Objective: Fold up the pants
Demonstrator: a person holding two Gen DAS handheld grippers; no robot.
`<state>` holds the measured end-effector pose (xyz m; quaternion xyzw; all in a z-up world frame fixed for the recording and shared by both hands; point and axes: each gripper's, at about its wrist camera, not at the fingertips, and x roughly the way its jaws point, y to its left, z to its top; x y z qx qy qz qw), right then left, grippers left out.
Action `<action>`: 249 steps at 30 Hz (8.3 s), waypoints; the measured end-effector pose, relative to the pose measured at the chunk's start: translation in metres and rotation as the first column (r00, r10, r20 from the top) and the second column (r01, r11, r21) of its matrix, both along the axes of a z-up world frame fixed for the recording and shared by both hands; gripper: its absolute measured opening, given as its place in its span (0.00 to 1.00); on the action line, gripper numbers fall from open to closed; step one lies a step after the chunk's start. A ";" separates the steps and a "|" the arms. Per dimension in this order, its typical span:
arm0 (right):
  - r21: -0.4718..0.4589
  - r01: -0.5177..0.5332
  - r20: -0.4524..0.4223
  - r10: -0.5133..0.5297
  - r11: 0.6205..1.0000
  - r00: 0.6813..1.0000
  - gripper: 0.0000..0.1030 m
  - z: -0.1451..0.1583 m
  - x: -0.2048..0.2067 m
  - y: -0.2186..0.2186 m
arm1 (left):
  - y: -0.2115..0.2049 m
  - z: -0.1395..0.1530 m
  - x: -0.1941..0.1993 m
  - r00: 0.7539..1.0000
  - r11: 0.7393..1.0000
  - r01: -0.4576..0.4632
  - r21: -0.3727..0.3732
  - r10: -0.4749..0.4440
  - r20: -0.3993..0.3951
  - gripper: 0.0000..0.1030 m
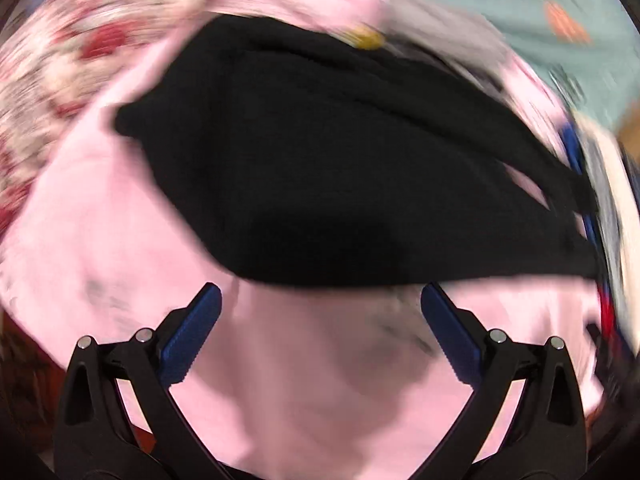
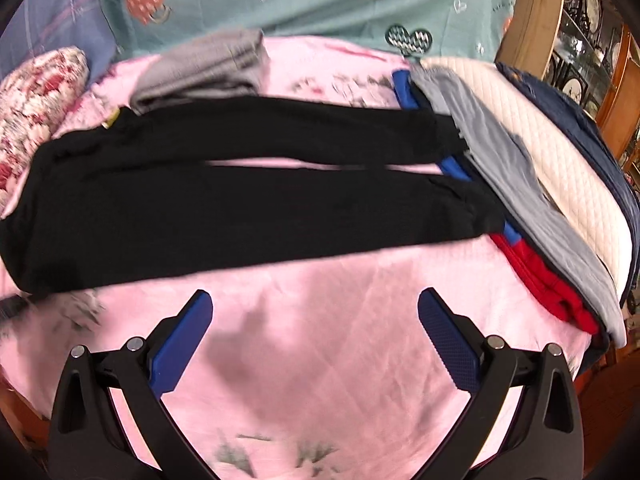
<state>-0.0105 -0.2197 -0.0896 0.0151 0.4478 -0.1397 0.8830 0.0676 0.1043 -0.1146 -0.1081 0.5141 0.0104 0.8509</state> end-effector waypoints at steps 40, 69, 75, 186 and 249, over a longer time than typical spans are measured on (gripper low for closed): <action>0.344 0.273 -0.125 -0.244 0.898 0.962 0.99 -0.003 0.032 -0.189 | 0.189 -0.021 0.034 0.922 0.916 -0.384 -0.120 0.388 0.014 0.08; 0.454 0.342 -0.034 -0.367 0.823 0.929 0.08 0.022 0.005 -0.227 | 0.202 0.017 -0.002 0.923 0.918 -0.363 -0.157 0.378 0.071 0.08; 0.314 0.456 -0.233 -0.399 0.833 0.887 0.18 -0.031 -0.005 -0.232 | 0.200 0.000 -0.015 0.947 0.942 -0.321 -0.099 0.318 -0.043 0.33; 0.064 -0.876 -0.256 0.856 0.479 0.449 0.03 -0.037 0.415 0.247 | 0.083 -0.023 0.311 0.932 0.866 0.362 0.346 -0.343 -0.118 0.13; 0.414 -0.847 -0.107 0.942 0.333 0.318 0.08 -0.023 0.107 0.278 | 0.215 -0.010 0.059 0.988 0.949 -0.155 -0.274 0.152 -0.032 0.11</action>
